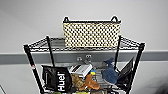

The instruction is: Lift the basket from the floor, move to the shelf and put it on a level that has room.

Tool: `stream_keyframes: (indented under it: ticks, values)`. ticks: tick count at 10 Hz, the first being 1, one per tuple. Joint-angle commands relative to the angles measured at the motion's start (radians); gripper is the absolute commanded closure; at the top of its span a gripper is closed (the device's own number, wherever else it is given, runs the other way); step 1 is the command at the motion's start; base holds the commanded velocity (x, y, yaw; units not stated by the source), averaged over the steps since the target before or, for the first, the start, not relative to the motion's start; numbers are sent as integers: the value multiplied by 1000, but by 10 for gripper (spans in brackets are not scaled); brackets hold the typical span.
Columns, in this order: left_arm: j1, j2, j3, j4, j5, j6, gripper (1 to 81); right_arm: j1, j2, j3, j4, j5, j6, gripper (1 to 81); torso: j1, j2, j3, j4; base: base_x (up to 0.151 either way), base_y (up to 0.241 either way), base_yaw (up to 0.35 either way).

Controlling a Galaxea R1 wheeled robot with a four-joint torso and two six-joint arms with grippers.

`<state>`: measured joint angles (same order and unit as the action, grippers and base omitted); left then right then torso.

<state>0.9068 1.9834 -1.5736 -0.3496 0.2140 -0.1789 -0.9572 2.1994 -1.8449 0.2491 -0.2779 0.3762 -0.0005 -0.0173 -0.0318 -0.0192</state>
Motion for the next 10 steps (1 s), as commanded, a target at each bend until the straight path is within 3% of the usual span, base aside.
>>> stream_keyframes:
  ticks: [1,4,7,10]
  values:
    - [-10,49,-51,1,-31,27,10,13,58,-79,7,6,-42,10,1,0,0,0,0,0,0]
    - [56,121,-85,24,-33,44,10,-48,142,-148,5,23,-102,10,1,0,0,0,0,0,0]
    - [146,271,-222,44,-81,45,10,-125,275,-301,7,40,-163,10,1,0,0,0,0,0,0]
    - [203,345,-283,83,-82,53,10,-182,343,-375,5,55,-203,10,1,0,0,0,0,0,0]
